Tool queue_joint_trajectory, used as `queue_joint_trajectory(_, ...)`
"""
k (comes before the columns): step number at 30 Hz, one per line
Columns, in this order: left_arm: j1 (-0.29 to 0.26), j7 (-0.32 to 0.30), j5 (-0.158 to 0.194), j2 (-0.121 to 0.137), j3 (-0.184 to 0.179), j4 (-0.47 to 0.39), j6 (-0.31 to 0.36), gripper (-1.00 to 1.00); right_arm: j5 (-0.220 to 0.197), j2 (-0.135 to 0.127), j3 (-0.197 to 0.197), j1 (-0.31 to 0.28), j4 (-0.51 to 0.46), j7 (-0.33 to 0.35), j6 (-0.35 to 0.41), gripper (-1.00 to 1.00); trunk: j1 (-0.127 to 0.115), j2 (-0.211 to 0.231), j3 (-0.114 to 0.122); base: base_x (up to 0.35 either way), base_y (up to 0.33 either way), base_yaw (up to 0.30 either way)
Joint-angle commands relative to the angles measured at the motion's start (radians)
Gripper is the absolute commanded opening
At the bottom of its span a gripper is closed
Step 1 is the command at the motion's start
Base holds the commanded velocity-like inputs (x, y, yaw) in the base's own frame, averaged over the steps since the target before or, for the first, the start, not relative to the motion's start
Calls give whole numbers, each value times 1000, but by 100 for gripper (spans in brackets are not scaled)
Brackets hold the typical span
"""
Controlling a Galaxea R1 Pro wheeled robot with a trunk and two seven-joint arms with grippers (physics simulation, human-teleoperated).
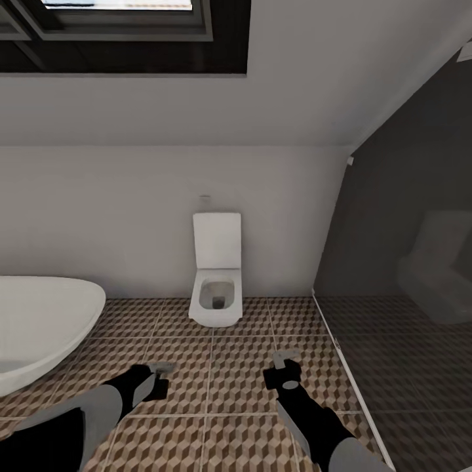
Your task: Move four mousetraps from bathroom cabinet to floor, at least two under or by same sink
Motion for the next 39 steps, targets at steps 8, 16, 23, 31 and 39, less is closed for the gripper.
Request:
queue_joint_trajectory(8, -1, 6, 5, -16, -11, -5, 4, -100, -13, 0, 6, -2, -28, -10, 10, -100, 1, -2, -2, 0, 0, 0)
queue_joint_trajectory(16, -1, 5, 5, -3, -9, -5, 2, -100, -13, -3, 8, -2, -86, -10, 5, -100, 1, -2, -2, 0, 0, 0)
queue_joint_trajectory(23, -1, 8, 5, -24, -11, -7, 4, -100, -13, -5, 7, -2, -94, -8, 4, -100, 1, -2, -2, 0, 0, 0)
queue_joint_trajectory(31, -1, 9, 5, -31, -12, -6, 5, -100, -13, -8, 5, -2, -95, -9, 4, -100, 12, -23, -12, 0, 0, 0)
queue_joint_trajectory(39, -1, 8, 5, -31, -12, -7, 5, -100, -13, -8, 5, -2, -98, -9, 3, -100, 43, -79, -42, 0, 0, 0)
